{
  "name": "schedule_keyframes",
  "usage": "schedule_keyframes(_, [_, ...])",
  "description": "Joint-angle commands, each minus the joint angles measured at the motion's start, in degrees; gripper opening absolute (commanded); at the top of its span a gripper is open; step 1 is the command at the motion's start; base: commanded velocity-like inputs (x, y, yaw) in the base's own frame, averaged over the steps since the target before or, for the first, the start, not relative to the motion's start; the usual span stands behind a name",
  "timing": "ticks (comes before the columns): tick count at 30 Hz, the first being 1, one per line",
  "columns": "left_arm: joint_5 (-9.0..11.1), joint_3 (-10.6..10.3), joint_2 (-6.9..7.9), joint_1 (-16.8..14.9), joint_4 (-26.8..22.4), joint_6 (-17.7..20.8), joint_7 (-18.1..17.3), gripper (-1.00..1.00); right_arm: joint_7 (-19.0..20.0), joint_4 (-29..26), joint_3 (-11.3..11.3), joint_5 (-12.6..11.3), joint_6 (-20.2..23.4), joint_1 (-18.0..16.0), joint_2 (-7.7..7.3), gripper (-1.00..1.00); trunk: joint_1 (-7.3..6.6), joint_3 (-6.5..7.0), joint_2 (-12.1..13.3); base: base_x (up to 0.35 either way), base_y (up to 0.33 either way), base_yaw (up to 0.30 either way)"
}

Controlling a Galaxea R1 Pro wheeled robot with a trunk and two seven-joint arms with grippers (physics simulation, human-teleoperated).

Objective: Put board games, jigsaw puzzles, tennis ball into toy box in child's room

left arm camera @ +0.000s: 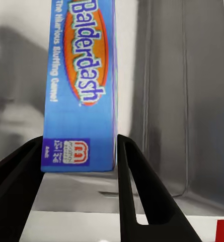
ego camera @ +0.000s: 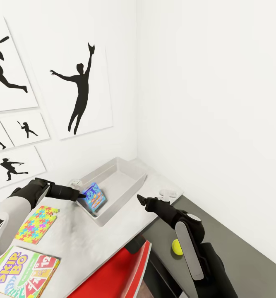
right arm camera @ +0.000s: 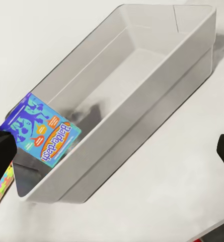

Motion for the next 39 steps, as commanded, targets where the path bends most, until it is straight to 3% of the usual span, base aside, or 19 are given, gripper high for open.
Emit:
schedule_keyframes(1, [0.1,-0.1,0.02,0.0,-0.1,0.6,-0.2,-1.00,0.1,-0.1,-0.1,0.1,0.3,0.0,0.03,1.00,0.02,-0.10,-0.1,0.000,0.000,0.000])
schedule_keyframes(39, [0.1,-0.2,0.10,0.0,-0.1,-2.3,0.8,-1.00,0.1,-0.1,-0.1,0.1,0.5,0.0,0.03,1.00,0.02,-3.15,-0.1,0.000,0.000,0.000])
